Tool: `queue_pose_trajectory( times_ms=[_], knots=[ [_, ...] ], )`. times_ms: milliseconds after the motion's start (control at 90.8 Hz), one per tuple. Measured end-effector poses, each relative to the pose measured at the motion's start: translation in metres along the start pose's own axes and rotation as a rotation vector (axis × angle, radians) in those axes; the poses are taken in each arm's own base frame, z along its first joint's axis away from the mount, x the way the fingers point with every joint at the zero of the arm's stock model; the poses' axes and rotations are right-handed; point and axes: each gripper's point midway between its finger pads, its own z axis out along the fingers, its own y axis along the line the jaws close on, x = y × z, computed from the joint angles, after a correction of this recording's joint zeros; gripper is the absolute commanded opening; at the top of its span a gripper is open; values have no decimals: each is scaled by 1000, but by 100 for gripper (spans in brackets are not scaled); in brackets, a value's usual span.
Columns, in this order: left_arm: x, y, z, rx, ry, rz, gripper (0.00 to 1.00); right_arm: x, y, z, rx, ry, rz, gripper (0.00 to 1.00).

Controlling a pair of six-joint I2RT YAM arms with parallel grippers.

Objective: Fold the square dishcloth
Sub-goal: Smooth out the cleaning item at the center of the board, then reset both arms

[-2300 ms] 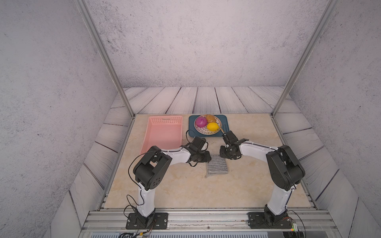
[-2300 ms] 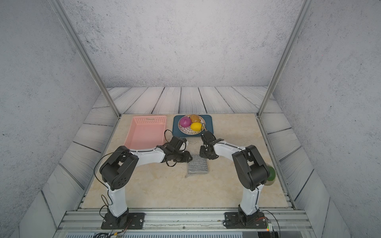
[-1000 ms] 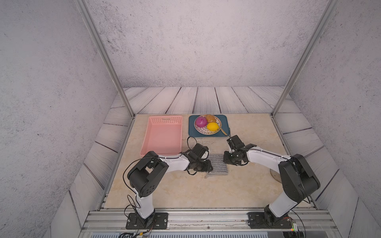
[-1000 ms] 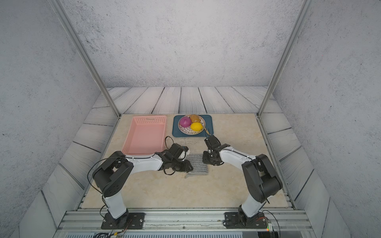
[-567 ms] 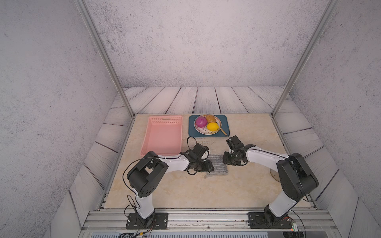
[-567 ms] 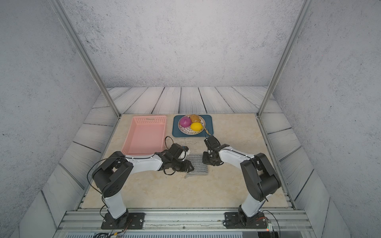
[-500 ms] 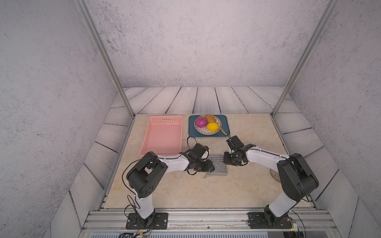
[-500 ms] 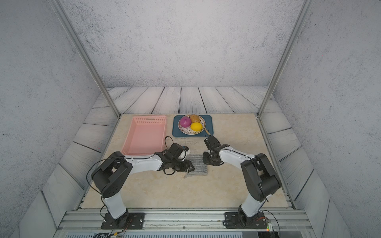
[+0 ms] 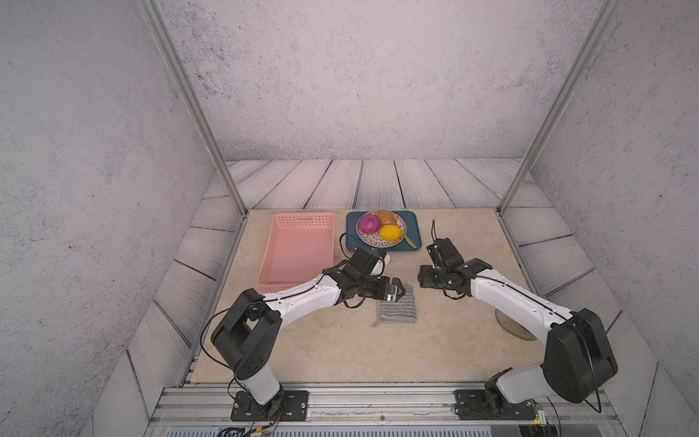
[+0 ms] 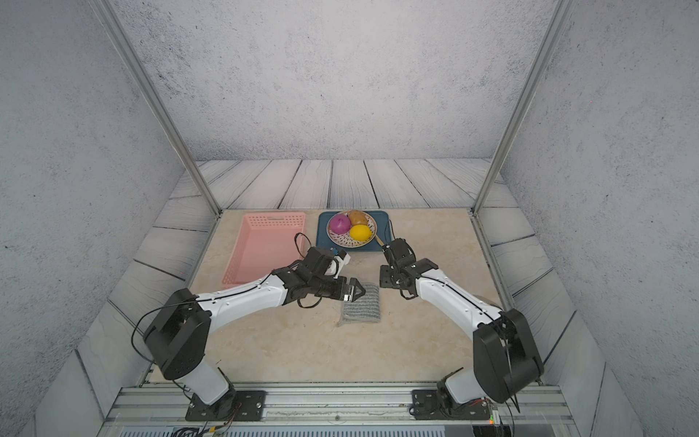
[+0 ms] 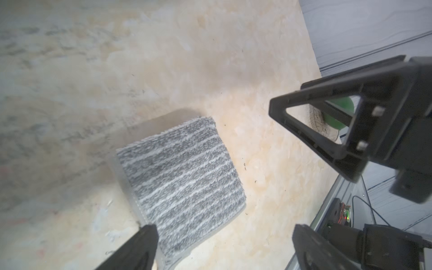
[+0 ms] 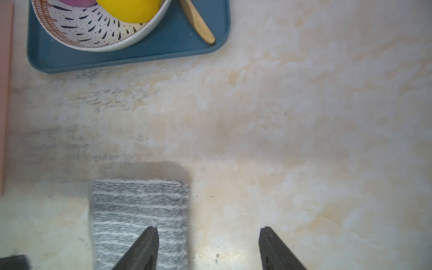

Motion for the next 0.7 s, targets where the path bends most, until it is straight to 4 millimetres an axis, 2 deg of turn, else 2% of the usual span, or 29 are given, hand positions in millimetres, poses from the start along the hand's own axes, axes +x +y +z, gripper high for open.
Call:
queue_pose_trajectory(
  times_ms=[55,154,231,374,539,705],
  knots=[
    [-6,5,-10,-35,-27,6,100,-8,-10,-10,34,-41,2,83],
    [-25,27,-36,-123,-101,-13,100,-24,-29,-30,85,-124,21,93],
    [-42,54,-62,-211,-186,-47,100,-34,-45,-45,120,-182,49,98],
    [-62,107,-115,-394,-330,-112,100,-45,-78,-61,199,-252,109,99],
    [-66,149,-152,-561,-418,-145,100,-50,-102,-60,275,-291,140,99],
    [-59,210,-195,-780,-486,-201,100,-49,-120,-47,364,-326,121,99]
  ],
)
